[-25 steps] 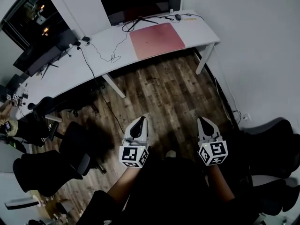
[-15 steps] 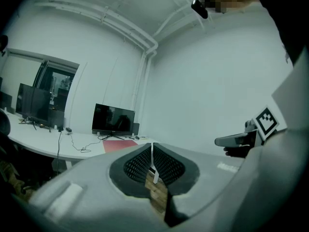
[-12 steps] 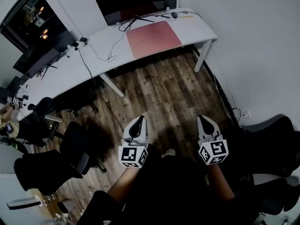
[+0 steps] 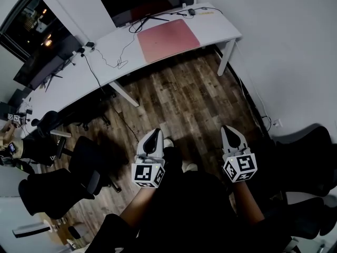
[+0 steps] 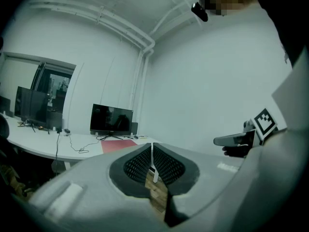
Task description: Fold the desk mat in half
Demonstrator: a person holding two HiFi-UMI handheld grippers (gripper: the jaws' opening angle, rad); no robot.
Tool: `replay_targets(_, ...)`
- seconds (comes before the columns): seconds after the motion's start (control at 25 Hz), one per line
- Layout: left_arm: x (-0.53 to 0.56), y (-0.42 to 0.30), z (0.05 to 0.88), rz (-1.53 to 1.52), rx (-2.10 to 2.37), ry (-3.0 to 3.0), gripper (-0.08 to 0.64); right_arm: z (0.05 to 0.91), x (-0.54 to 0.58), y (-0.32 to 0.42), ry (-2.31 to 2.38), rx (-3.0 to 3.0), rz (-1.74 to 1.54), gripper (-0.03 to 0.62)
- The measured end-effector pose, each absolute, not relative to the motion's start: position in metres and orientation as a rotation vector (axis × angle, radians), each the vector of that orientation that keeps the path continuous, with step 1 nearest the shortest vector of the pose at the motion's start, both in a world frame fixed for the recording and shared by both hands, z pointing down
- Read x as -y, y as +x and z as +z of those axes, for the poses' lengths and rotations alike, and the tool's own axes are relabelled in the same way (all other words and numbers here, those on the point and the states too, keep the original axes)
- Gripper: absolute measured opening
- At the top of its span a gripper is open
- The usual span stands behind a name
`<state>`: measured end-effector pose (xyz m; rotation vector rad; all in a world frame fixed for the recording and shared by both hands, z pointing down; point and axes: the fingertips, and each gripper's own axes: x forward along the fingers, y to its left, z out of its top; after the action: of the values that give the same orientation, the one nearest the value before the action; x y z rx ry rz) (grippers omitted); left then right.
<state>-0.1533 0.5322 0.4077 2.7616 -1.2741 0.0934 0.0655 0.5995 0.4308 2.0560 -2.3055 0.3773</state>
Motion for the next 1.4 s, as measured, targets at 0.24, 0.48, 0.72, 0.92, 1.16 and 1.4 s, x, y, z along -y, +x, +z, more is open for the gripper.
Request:
replay_targets(0.24,-0.532,-0.135,0.405,0.099,1.228,2.793,0.025,0.429,-0.601,0.085,2.099,2.272,0.370,0.000)
replay_targets(0.48,-0.522,-0.128,0.398,0.076,1.293,2.810,0.101,0.432,-0.601,0.123,2.266,2.135,0.365,0.244)
replay_targets(0.72,-0.513,-0.143,0.389,0.000,1.405,2.798,0.319,0.434,-0.601,0.127,2.302,2.118,0.404,0.324)
replay_targets(0.92,-0.514,-0.147,0.400,0.030,1.374,2.769,0.328,0.441,-0.595,0.109,2.200,2.176,0.443,0.322)
replay_targets(1.16,-0.510,-0.150,0.409,0.060,1.341,2.763,0.328,0.448,-0.588,0.094,2.109,2.186,0.440,0.322)
replay_targets(1.4,-0.505,-0.156,0.416,0.055,1.345,2.734,0.327,0.460,-0.584,0.089,2.078,2.187,0.483,0.322)
